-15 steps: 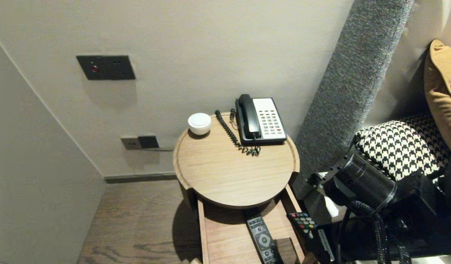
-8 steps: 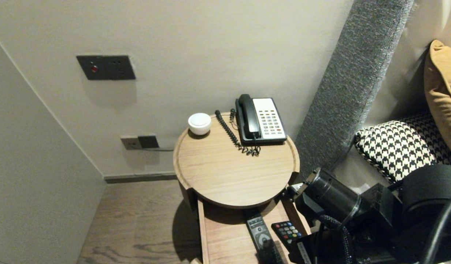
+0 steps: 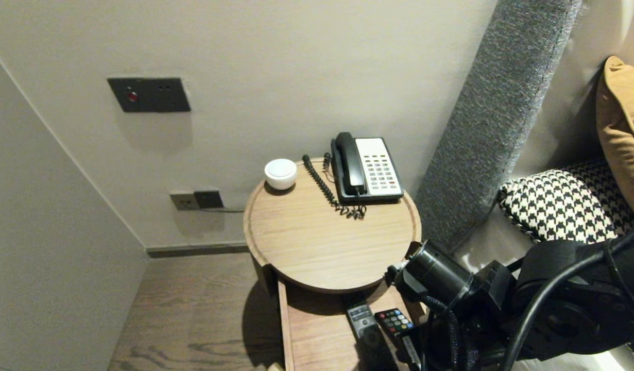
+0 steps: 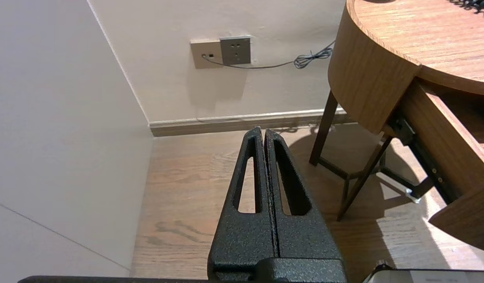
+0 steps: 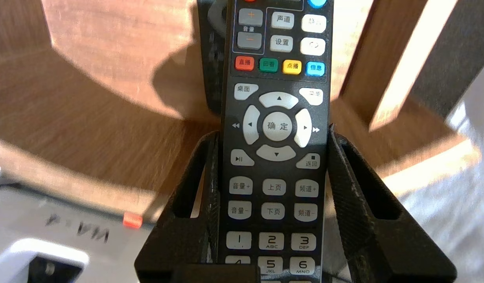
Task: Put the remote controls on the table in the drawer one by one
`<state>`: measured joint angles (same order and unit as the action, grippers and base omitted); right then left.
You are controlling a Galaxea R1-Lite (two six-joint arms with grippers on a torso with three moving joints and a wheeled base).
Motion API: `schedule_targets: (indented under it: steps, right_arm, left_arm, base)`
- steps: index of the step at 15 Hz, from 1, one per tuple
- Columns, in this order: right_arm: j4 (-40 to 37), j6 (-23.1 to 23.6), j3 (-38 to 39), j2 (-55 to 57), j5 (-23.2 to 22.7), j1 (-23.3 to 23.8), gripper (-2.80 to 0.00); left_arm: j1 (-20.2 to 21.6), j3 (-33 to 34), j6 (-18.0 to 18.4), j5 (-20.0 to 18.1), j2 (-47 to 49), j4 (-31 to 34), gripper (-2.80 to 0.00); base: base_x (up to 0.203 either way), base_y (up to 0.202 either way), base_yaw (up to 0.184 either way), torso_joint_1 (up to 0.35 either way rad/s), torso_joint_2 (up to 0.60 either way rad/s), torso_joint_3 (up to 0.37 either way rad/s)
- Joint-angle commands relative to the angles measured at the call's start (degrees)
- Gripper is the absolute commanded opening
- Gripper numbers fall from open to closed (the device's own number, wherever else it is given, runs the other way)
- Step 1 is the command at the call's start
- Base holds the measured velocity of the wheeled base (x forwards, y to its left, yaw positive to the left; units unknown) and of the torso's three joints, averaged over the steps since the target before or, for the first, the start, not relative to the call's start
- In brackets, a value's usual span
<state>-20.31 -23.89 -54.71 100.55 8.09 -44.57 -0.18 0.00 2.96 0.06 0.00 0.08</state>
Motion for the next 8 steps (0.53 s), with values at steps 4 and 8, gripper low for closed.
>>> schedule_targets:
  steps: [4,8]
  right_arm:
    - [6.32,2.20,2.41,3.53,0.43,0.94,-2.80]
    - [10.47,3.24,2.33,5.35,0.42,3.43,-2.80]
  left_arm:
    - [0.01,0.00,0.03,0.03,0.00,0.00,-2.80]
    - [0.01,0.00,0.03,0.03,0.00,0.00,-2.80]
  base:
    - [0.000,0.000,0.000,0.000,0.00,0.000]
    - [0.000,0.000,0.000,0.000,0.00,0.000]
